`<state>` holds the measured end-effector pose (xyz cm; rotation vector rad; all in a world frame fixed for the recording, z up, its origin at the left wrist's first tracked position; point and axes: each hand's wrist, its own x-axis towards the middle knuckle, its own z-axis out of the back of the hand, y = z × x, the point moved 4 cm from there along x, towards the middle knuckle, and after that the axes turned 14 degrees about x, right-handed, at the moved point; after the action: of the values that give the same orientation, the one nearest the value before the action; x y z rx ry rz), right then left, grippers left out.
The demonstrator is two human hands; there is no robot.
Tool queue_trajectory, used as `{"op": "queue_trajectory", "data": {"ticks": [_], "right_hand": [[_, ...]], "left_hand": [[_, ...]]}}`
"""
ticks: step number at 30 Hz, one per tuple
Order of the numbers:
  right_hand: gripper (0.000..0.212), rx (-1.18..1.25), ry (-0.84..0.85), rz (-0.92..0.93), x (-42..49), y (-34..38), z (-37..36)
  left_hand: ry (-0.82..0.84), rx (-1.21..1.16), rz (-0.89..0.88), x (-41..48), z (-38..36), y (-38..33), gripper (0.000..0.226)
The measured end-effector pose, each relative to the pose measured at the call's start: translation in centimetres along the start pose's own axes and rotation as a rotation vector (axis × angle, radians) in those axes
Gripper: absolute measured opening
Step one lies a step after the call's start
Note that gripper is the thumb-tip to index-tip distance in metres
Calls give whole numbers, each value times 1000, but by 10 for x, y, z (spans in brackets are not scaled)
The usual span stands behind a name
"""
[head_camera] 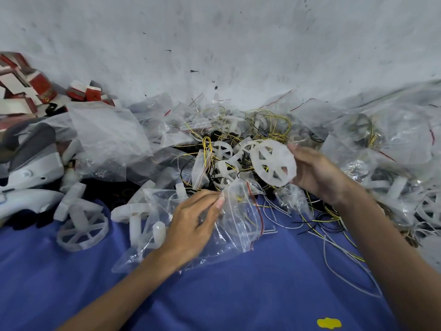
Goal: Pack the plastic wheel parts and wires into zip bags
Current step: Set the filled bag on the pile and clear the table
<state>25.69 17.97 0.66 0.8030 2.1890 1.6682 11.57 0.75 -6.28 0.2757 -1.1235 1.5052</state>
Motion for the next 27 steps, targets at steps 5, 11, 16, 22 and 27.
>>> {"op": "queue_trajectory", "data": {"ticks": [5,11,16,22,27], "right_hand": [[21,-72,72,-134,1,-16,-5],[11,-346,241,-194,-2,-22,-16],[9,-680,397,-205,-10,-31,-44],[13,-1022,544,16,-24,-55,-89],[25,-1148,413,-232,-27,-90,-82]], "left_hand": [[4,-8,-3,-1,1,-1,32],[-14,-4,-1,-2,4,-3,35],[-64,2,-26,-3,5,-9,36],[-152,43,-136,-8,7,-22,31],[-173,14,-259,-12,7,-35,30]]}}
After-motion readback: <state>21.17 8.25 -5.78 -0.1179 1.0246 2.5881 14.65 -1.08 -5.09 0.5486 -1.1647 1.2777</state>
